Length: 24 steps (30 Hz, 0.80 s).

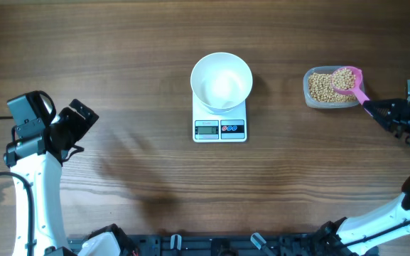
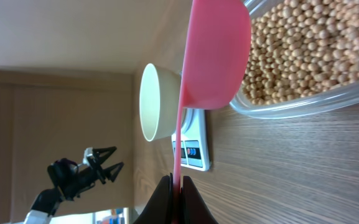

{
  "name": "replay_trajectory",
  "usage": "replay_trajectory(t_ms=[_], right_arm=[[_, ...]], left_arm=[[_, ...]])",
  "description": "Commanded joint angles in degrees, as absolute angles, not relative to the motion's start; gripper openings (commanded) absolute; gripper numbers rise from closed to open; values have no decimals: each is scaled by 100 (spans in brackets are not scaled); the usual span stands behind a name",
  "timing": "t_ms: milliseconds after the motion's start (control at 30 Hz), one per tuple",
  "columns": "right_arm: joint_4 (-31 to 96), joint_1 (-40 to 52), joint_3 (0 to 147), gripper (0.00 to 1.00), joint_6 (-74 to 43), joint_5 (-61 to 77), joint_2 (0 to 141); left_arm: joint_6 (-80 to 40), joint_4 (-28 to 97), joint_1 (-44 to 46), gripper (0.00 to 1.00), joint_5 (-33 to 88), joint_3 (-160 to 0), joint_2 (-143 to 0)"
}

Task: Scoop item into bowl and weigh 150g on scale
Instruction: 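Carry the filled scoop left over the white bowl with the right gripper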

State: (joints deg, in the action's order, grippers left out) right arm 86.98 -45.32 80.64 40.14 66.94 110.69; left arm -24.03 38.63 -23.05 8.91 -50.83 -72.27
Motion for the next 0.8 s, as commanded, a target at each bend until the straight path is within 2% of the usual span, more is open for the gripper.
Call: replay_trajectory(t_ms=[0, 433, 767], right_arm=[[8827, -4377, 8012, 4, 4248, 7236, 11168], [9236, -3347, 8014, 4, 4641, 7870, 11163], [9212, -2174, 8014, 4, 4641, 8171, 11163]], left_arm=[[-2292, 3859, -2338, 100, 961, -5068, -7223], [-2290, 3837, -2338, 100, 958, -5068, -7223], [-2290, 3835, -2338, 100, 961, -5068, -7223]])
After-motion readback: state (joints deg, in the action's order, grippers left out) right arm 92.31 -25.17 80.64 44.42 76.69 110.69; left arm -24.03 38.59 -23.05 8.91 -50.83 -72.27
